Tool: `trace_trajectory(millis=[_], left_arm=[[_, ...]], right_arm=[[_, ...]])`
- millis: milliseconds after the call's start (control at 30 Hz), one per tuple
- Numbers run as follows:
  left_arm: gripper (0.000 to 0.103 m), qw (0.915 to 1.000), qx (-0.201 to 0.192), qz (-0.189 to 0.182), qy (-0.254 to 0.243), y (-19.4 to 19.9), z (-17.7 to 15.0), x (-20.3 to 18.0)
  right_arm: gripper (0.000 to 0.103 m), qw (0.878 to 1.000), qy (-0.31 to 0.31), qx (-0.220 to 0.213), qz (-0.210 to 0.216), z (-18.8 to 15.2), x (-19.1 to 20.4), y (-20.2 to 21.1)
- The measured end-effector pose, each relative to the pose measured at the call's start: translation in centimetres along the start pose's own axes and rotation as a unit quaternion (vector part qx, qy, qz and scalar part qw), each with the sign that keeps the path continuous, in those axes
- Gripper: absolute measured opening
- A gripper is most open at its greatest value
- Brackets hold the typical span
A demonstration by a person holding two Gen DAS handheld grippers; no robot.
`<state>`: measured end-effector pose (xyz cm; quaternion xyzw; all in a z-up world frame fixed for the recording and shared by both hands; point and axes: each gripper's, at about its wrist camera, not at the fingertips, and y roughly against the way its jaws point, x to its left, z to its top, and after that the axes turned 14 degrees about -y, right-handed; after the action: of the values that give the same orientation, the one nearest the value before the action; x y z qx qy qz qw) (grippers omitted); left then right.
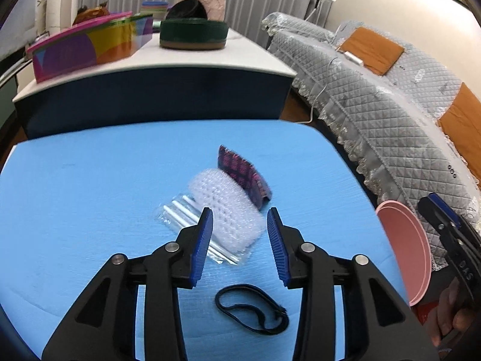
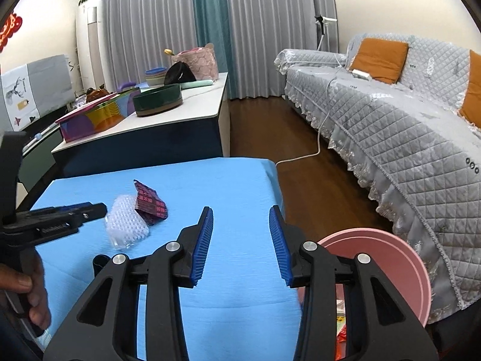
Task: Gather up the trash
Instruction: 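Move both open tools back toward the bubble wrap and pink cloth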
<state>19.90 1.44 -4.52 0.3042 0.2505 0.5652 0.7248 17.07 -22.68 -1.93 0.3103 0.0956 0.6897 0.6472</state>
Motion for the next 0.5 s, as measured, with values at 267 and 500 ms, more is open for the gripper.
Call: trace_trajectory(millis=[267, 500], left_arm=[[0.038, 0.9997, 0.020, -0.005, 0.013, -2.0, -0.3, 1.0], [0.013, 0.9996, 0.024, -0.011, 0.008, -2.4, -0.3, 1.7]], right_arm=[[0.044, 1.000, 0.004, 0.013, 0.007, -0.1, 1.3, -1.6], [0.044, 0.999, 0.030, 0.029, 0.020, -1.0, 3.5, -3.1]])
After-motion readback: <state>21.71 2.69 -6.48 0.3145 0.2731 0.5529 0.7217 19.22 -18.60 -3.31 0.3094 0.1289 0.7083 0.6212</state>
